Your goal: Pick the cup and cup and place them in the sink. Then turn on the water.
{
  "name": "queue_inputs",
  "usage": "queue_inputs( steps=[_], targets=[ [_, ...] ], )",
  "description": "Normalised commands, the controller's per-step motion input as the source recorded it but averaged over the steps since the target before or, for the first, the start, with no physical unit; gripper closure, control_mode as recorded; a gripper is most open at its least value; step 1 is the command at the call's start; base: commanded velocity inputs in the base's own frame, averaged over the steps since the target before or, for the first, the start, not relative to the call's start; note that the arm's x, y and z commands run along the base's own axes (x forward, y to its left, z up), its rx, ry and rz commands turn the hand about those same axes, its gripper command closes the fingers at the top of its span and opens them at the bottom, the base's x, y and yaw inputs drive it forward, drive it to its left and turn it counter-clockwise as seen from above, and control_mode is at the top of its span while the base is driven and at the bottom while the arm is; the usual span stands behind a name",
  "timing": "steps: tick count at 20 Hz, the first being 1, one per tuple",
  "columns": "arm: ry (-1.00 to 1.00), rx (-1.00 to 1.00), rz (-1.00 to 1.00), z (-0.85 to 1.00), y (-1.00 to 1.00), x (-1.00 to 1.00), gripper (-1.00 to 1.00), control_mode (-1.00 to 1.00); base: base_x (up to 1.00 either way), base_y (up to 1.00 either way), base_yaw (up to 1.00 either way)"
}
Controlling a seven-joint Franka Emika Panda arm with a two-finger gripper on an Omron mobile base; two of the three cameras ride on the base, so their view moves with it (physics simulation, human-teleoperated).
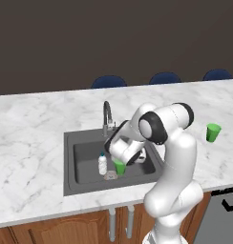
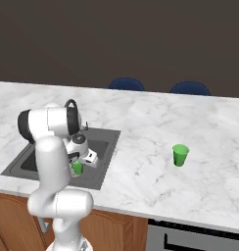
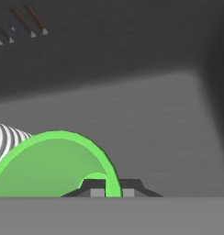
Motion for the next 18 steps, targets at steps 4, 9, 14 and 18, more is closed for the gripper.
queue_inputs(
  steps=[4, 9, 14, 18],
  targets=[
    [-0.03, 0.0, 0.0, -0.31, 0.0, 0.0, 1.0, -1.0, 0.0, 0.0, 0.0],
    [-0.04, 0.0, 0.0, -0.3, 0.0, 0.0, 1.0, -1.0, 0.0, 0.0, 0.0],
    [-0.04, 0.0, 0.0, -0.3, -0.01, 0.0, 1.0, -1.0, 0.0, 0.0, 0.0],
    [-0.04, 0.0, 0.0, -0.29, -0.03, 0.0, 1.0, -1.0, 0.0, 0.0, 0.0]
  ],
)
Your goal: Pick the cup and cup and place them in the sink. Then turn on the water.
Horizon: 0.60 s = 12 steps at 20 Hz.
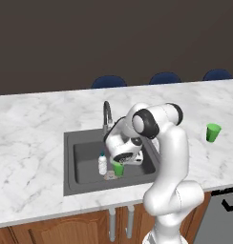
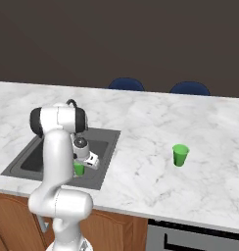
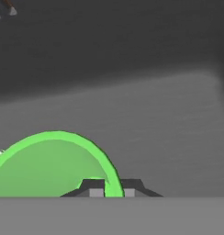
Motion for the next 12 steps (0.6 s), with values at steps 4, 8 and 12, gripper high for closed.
queue_inputs(
  steps=[4, 8, 12],
  targets=[
    [-0.03, 0.0, 0.0, -0.28, 0.0, 0.0, 1.0, -1.0, 0.0, 0.0, 0.0],
    [-0.01, 0.0, 0.0, -0.22, 0.0, 0.0, -1.0, -1.0, 0.0, 0.0, 0.0],
    [0.0, 0.0, 0.0, -0.03, 0.0, 0.0, -1.0, -1.0, 0.0, 0.0, 0.0]
  ],
)
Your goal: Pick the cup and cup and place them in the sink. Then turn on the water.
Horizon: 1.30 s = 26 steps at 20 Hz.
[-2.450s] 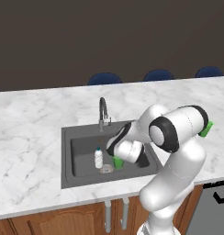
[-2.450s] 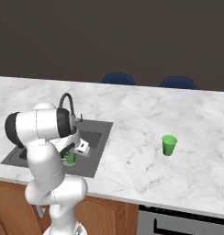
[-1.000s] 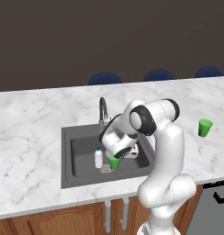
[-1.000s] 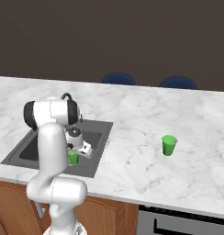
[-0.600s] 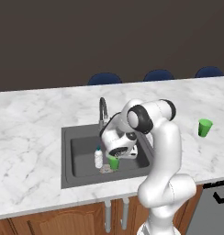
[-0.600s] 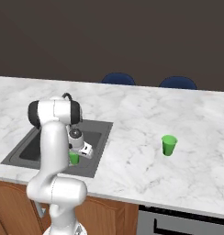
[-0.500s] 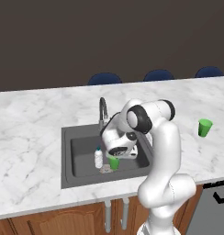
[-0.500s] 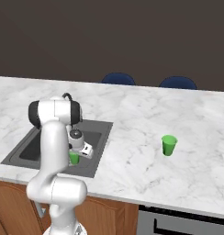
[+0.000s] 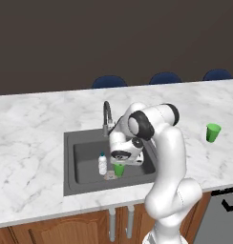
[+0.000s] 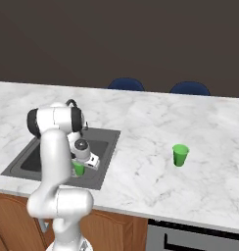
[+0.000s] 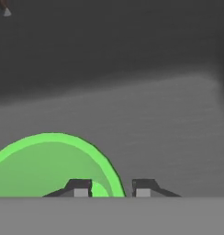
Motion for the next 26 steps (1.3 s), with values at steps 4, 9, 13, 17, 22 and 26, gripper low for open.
queue_inputs(
  steps=[4, 9, 13, 17, 22, 26],
  targets=[
    [0.0, 0.0, 0.0, 0.01, 0.0, 0.0, -1.0, -1.0, 0.0, 0.0, 0.0],
    [0.0, 0.0, 0.0, 0.14, 0.0, 0.0, -1.0, -1.0, 0.0, 0.0, 0.0],
    [0.0, 0.0, 0.0, 0.33, 0.0, 0.0, -1.0, -1.0, 0.0, 0.0, 0.0],
    [0.0, 0.0, 0.0, 0.48, 0.0, 0.0, -1.0, -1.0, 0.0, 0.0, 0.0],
    [0.0, 0.0, 0.0, 0.57, 0.0, 0.0, -1.0, -1.0, 0.0, 0.0, 0.0],
    [0.0, 0.0, 0.0, 0.63, -0.03, 0.0, -1.0, -1.0, 0.0, 0.0, 0.0]
  ],
)
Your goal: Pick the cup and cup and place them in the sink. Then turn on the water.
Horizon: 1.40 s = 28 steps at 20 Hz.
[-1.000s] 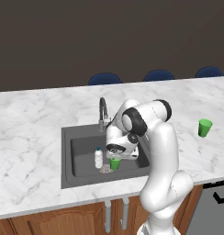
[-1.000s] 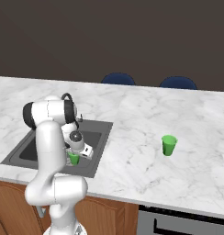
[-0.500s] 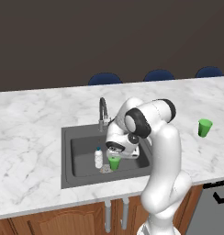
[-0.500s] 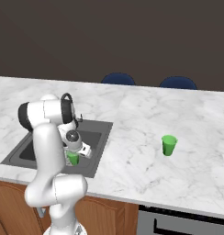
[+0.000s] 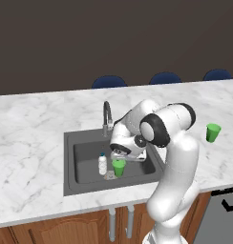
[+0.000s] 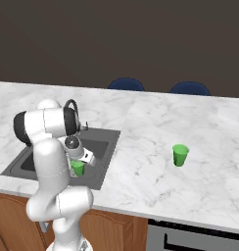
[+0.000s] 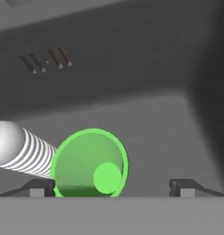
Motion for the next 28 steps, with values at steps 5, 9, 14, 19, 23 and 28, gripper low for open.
queue_inputs(
  steps=[5, 9, 14, 19, 23, 28],
  targets=[
    [0.0, 0.0, 0.0, 0.66, -0.11, 0.0, -1.0, -1.0, 0.0, 0.0, 0.0],
    [0.0, 0.0, 0.0, 0.71, -0.19, 0.0, -1.0, -1.0, 0.0, 0.0, 0.0],
    [0.0, 0.0, 0.0, 0.73, -0.13, 0.0, -1.0, -1.0, 0.0, 0.0, 0.0],
    [-0.01, 0.0, 0.0, 0.93, -0.03, 0.0, -1.0, -1.0, 0.0, 0.0, 0.0],
    [0.0, 0.01, 0.01, 1.0, 0.0, 0.0, -1.0, -1.0, 0.0, 0.0, 0.0],
    [0.0, 0.01, 0.01, 0.98, -0.01, 0.0, -1.0, -1.0, 0.0, 0.0, 0.0]
  ],
)
